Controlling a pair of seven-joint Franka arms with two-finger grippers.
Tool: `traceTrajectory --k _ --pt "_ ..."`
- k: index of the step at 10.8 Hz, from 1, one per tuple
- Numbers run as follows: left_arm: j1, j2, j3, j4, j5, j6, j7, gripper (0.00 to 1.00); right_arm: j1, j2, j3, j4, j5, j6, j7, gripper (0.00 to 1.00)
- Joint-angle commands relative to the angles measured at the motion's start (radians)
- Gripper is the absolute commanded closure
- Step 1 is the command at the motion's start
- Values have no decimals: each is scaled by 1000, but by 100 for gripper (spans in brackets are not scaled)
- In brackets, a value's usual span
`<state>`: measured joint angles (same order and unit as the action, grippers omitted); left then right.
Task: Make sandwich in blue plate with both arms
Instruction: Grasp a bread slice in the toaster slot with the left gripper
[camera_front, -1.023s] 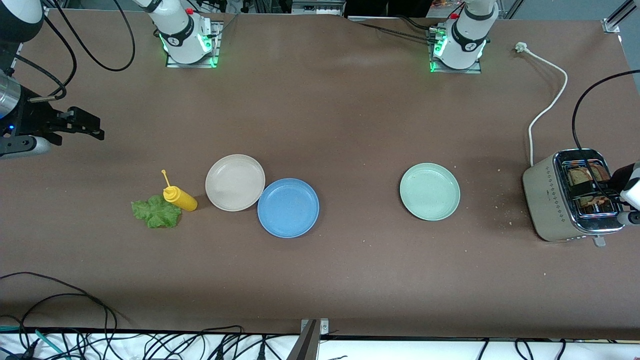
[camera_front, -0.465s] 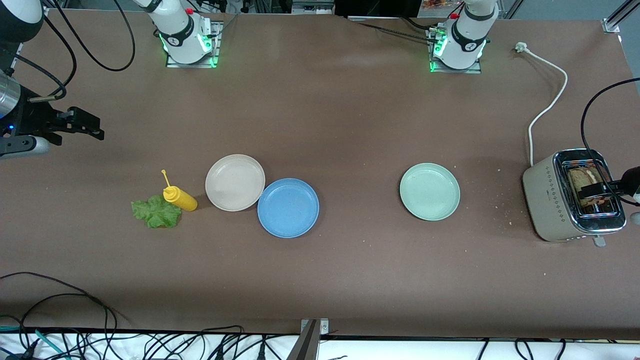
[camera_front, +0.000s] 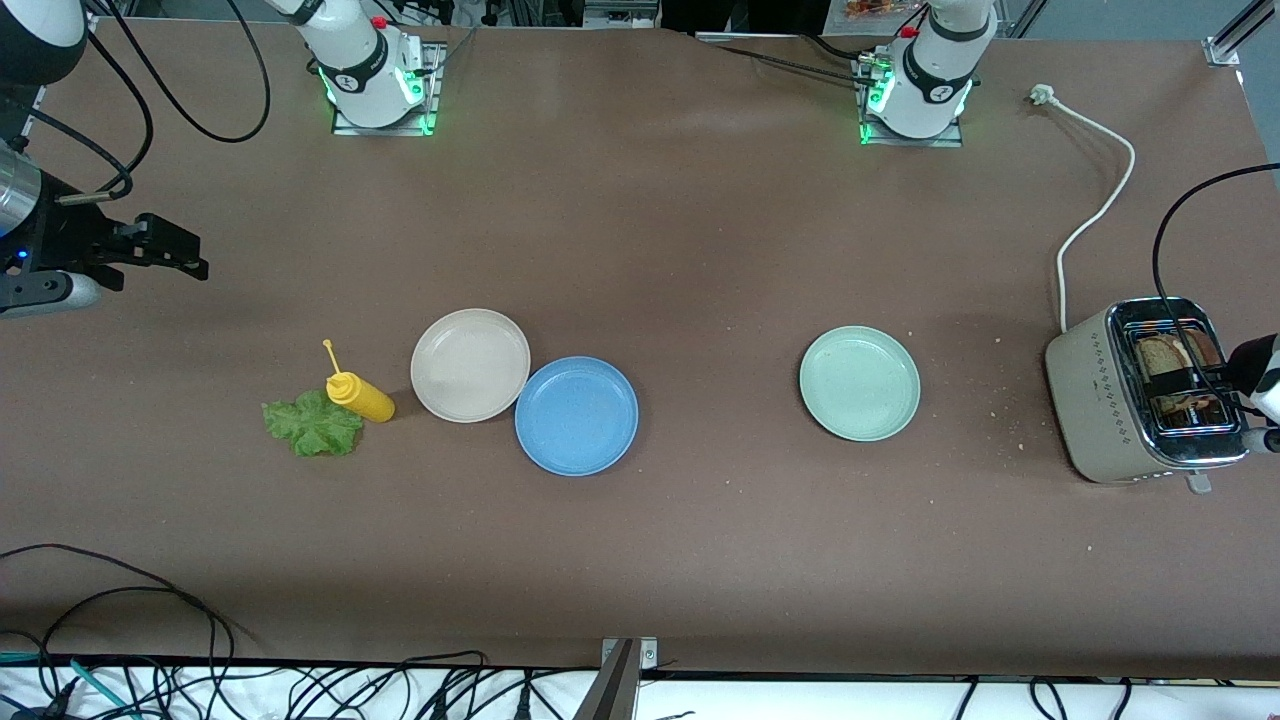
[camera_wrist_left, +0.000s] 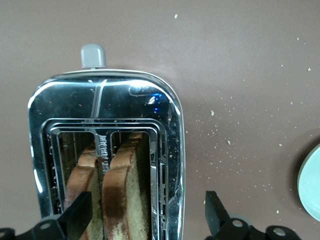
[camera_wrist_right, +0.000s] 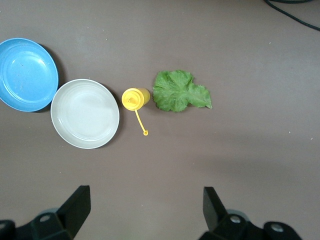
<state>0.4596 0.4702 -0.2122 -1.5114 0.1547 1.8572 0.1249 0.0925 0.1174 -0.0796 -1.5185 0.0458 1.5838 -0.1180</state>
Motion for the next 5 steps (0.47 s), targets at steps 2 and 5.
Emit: traceTrajectory --k 2,5 --pt "4 -2 -9 -10 14 -27 16 1 -4 -1 0 14 9 -5 -6 0" --pt "10 7 -9 -10 20 -50 18 2 -4 -1 0 14 9 -5 -6 0"
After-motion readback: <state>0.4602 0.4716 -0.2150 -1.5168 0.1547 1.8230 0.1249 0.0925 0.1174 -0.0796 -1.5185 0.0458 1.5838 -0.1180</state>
